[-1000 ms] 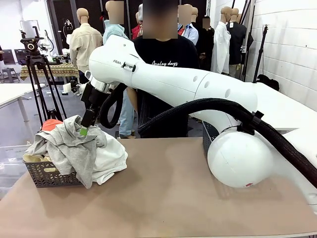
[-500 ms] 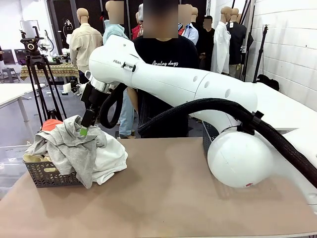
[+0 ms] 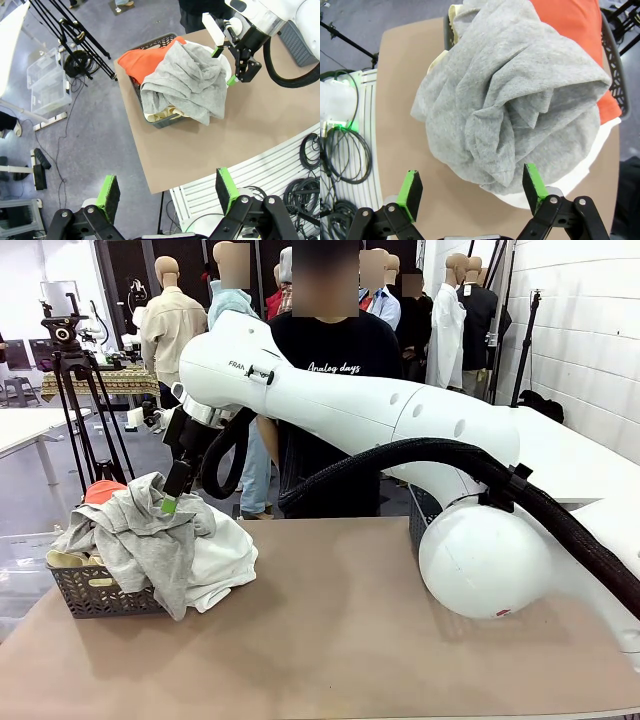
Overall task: Sort the tops and bottoms.
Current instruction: Sort the clothes according to human instructions.
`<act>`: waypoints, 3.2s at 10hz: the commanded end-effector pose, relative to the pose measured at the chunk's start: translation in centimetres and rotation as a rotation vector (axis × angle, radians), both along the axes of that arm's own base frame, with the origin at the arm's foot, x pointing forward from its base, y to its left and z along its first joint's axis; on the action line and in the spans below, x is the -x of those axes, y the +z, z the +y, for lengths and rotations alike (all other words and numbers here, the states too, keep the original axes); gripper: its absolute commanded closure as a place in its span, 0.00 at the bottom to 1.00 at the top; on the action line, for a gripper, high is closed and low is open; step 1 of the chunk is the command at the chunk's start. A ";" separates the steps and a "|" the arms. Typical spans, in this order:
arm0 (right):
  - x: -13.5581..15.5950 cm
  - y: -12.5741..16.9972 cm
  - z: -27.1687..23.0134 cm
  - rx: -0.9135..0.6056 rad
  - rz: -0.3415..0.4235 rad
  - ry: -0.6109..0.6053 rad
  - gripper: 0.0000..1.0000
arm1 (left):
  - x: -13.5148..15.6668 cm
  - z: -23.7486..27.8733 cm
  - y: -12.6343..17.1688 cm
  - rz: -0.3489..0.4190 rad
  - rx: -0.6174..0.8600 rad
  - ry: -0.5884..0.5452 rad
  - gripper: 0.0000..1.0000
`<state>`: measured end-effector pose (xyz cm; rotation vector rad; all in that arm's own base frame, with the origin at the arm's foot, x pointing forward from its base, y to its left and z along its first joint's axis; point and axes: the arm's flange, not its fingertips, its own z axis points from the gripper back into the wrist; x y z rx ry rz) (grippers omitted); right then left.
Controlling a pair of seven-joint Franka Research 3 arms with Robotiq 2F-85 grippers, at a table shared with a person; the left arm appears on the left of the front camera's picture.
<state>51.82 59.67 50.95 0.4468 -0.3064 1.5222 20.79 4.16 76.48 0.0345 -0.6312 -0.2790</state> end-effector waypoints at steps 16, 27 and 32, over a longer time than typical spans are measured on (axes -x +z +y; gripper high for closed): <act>0.1 -0.1 0.0 0.007 0.005 0.000 0.00 | 1.1 2.2 0.6 -0.025 0.002 0.044 0.00; 3.5 4.1 -5.0 0.007 -0.097 -0.059 0.00 | 1.1 2.2 0.6 -0.025 0.002 0.044 0.00; 7.5 6.5 -13.1 0.054 -0.094 -0.270 0.00 | 1.1 2.2 0.6 -0.025 0.002 0.044 0.00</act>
